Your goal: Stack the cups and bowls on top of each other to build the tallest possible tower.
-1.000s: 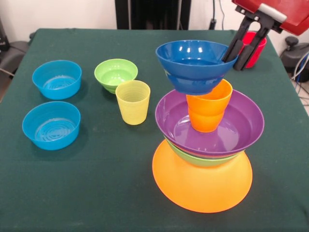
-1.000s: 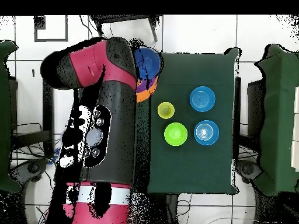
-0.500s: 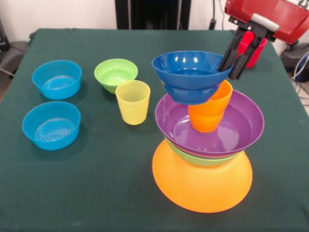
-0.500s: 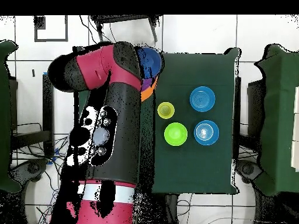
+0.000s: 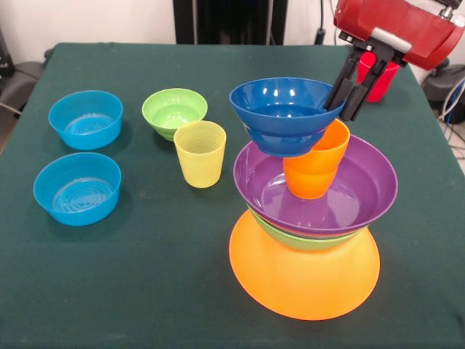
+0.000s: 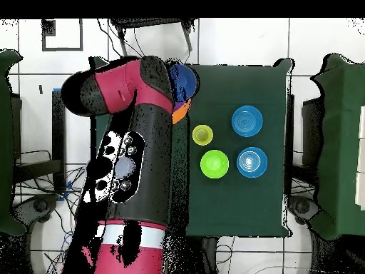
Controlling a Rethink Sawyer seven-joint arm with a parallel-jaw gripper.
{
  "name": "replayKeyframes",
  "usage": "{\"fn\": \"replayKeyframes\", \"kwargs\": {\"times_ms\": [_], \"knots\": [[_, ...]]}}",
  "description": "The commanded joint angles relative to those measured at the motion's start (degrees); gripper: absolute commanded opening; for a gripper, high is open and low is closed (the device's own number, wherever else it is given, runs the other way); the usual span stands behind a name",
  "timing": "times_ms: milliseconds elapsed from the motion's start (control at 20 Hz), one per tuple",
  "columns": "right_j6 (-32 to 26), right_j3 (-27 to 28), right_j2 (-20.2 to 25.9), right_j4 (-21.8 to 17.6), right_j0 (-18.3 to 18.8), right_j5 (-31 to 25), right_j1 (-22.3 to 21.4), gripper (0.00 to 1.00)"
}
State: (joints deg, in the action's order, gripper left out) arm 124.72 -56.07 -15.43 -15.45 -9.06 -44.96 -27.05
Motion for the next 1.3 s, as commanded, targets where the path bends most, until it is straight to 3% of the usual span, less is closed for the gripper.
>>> {"fn": "replayKeyframes", "kwargs": {"times_ms": [50,1300], "knots": [[-7.23,-6.37,6.65,-0.97,0.15,-4.74,1.25,0.0],[-2.73,-7.65,6.52,2.32,-1.57,-10.84,1.02,0.0]]}}
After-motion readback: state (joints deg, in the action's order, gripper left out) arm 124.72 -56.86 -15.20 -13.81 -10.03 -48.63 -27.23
